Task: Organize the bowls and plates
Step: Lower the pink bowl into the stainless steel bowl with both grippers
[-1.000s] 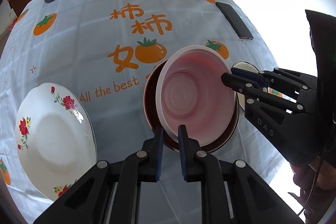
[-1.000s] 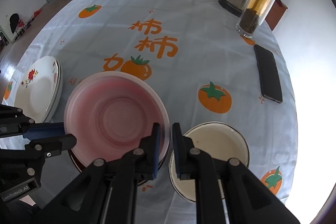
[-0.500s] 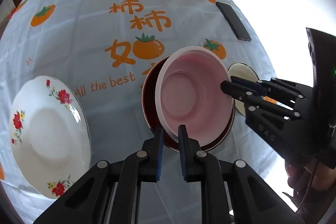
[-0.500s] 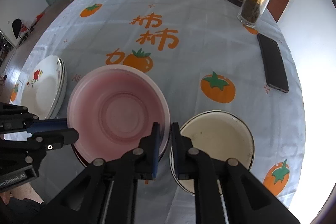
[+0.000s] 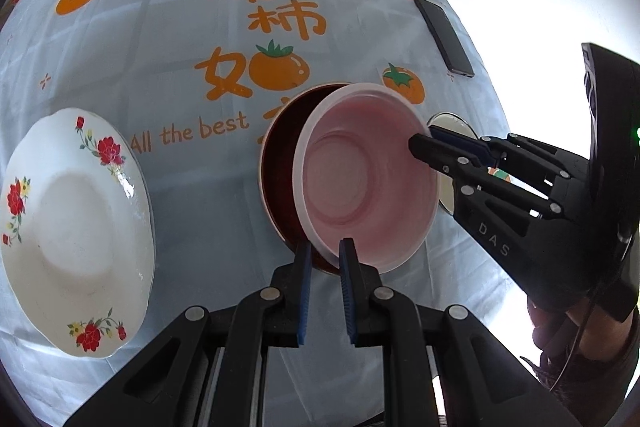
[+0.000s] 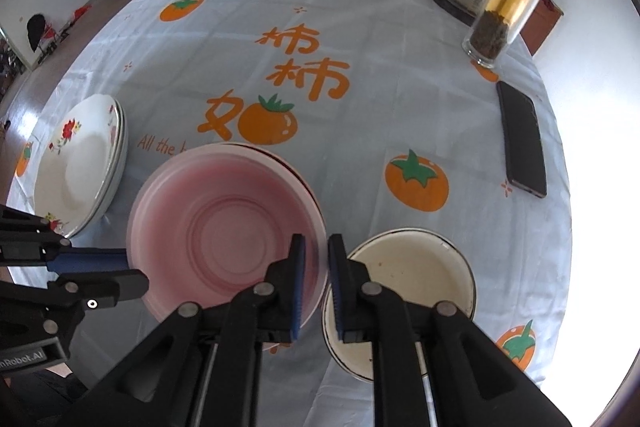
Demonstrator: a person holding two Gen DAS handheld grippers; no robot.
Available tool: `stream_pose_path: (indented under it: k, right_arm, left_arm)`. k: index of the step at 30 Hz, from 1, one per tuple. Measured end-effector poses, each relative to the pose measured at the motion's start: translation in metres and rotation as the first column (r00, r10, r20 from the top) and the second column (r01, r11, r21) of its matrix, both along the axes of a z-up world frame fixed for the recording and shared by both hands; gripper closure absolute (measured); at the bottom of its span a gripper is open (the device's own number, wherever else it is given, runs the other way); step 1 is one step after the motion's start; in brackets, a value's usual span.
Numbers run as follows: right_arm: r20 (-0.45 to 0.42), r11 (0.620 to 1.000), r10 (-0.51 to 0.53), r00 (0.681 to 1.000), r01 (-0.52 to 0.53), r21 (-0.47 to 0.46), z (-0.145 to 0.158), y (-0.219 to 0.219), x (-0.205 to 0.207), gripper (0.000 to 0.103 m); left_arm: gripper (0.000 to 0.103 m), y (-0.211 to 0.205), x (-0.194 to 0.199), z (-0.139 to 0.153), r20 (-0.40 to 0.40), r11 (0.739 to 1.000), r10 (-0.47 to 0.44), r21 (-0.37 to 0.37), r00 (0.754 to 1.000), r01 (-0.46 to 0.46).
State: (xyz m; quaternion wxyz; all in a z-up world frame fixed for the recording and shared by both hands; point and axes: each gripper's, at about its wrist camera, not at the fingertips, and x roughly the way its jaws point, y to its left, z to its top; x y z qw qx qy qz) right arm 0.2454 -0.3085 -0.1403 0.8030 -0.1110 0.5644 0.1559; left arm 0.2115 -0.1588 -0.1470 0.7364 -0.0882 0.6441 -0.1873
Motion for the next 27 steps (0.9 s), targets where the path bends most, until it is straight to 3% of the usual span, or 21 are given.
stream_pose_path:
  k: [8, 17, 25, 27]
  right_arm:
    - [0.020, 1.000, -0.015, 1.000, 0.015, 0.013, 0.006, -0.004, 0.002, 0.090]
    - [0.016, 1.000, -0.008, 1.000, 0.008, 0.005, 0.000, -0.001, 0.001, 0.092]
    - [0.025, 1.000, 0.008, 1.000, -0.008, -0.015, -0.001, 0.003, 0.000, 0.092]
    - [0.027, 1.000, 0.011, 1.000, -0.011, -0.020, -0.001, 0.003, 0.000, 0.092]
  left_arm:
    - [0.087, 0.007, -0.002, 0.000, -0.057, 0.997, 0.053, -0.052, 0.997, -0.056]
    - [0.088, 0.002, 0.003, -0.001, -0.016, 1.000, 0.027, -0.010, 1.000, -0.027]
    - [0.086, -0.005, -0.007, 0.008, 0.084, 0.994, -0.020, 0.107, 0.996, 0.011]
    - [0.083, -0.005, -0.007, 0.007, 0.078, 0.994, -0.027, 0.111, 0.997, 0.019]
